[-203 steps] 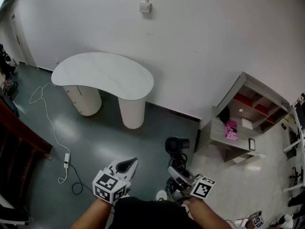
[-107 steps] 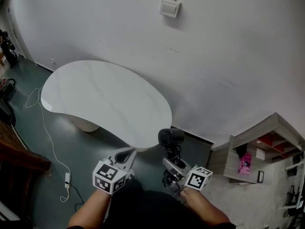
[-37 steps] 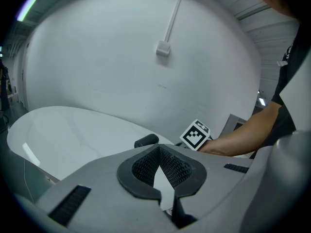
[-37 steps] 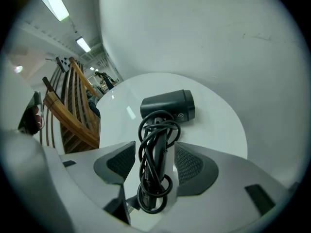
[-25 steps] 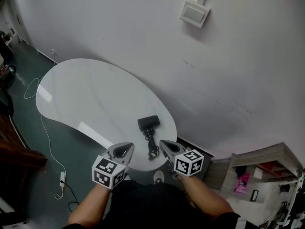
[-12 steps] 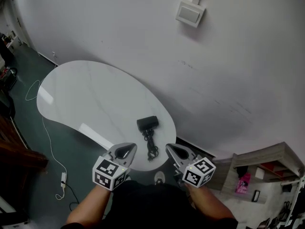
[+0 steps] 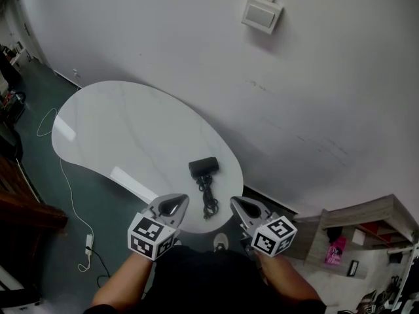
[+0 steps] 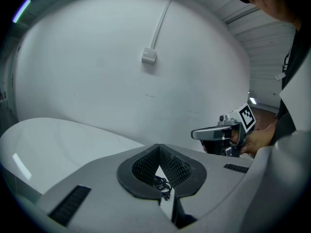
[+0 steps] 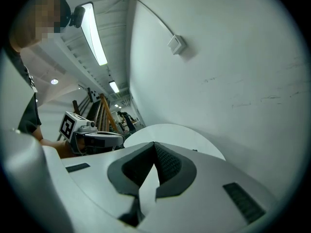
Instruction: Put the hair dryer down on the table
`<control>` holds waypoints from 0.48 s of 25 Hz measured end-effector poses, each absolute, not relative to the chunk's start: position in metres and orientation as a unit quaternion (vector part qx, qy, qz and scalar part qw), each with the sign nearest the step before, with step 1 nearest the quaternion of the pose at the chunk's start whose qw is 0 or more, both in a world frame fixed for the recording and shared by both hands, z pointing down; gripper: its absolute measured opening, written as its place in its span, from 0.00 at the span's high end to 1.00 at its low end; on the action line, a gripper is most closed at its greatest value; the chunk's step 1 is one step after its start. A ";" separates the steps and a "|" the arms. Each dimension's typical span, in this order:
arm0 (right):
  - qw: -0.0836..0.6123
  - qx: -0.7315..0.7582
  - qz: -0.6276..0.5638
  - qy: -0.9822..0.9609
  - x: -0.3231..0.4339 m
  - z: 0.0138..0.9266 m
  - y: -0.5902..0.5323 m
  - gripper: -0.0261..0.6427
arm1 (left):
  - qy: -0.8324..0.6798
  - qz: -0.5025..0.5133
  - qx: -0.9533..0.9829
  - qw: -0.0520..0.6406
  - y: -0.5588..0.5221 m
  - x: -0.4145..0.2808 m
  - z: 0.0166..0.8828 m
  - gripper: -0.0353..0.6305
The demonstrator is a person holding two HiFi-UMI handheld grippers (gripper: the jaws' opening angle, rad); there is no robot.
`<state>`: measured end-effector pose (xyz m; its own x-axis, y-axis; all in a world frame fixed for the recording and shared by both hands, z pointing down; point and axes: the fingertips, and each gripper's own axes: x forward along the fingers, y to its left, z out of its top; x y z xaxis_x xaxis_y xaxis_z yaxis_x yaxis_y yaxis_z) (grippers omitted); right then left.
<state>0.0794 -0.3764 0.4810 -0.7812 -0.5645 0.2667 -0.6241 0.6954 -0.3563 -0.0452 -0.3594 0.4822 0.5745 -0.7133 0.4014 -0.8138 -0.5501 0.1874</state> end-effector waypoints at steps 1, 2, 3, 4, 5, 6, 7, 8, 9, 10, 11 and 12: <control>0.068 0.323 0.218 -0.918 0.079 0.481 -0.377 0.95 | -0.440 0.140 0.869 0.178 -0.360 -0.045 0.482 0.93; 0.068 0.323 0.218 -0.918 0.079 0.481 -0.377 0.95 | -0.440 0.140 0.869 0.178 -0.361 -0.045 0.482 0.93; 0.067 0.323 0.218 -0.919 0.079 0.481 -0.378 0.95 | -0.440 0.139 0.869 0.178 -0.361 -0.045 0.481 0.93; 0.067 0.322 0.219 -0.919 0.079 0.481 -0.378 0.95 | -0.440 0.139 0.869 0.177 -0.361 -0.045 0.481 0.93; 0.066 0.322 0.219 -0.919 0.078 0.481 -0.379 0.95 | -0.440 0.140 0.869 0.177 -0.361 -0.045 0.481 0.93; 0.066 0.322 0.219 -0.919 0.078 0.481 -0.379 0.95 | -0.441 0.140 0.869 0.176 -0.361 -0.046 0.481 0.93; 0.066 0.322 0.219 -0.919 0.078 0.481 -0.379 0.95 | -0.441 0.140 0.869 0.176 -0.361 -0.046 0.480 0.93; 0.066 0.321 0.219 -0.919 0.077 0.481 -0.379 0.95 | -0.441 0.140 0.869 0.176 -0.361 -0.046 0.480 0.93; 0.067 0.321 0.219 -0.919 0.077 0.481 -0.379 0.95 | -0.442 0.140 0.869 0.176 -0.361 -0.046 0.481 0.93; 0.067 0.320 0.219 -0.919 0.076 0.482 -0.379 0.95 | -0.442 0.140 0.869 0.176 -0.361 -0.047 0.481 0.93; 0.068 0.320 0.218 -0.919 0.076 0.482 -0.379 0.95 | -0.442 0.140 0.868 0.175 -0.361 -0.047 0.481 0.93; 0.068 0.320 0.218 -0.920 0.076 0.482 -0.379 0.95 | -0.442 0.140 0.868 0.175 -0.361 -0.047 0.480 0.93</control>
<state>0.0758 -0.3794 0.4819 -0.7859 -0.5586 0.2652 -0.6182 0.7004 -0.3568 -0.0471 -0.3609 0.4803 0.5699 -0.7187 0.3984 -0.8169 -0.5479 0.1802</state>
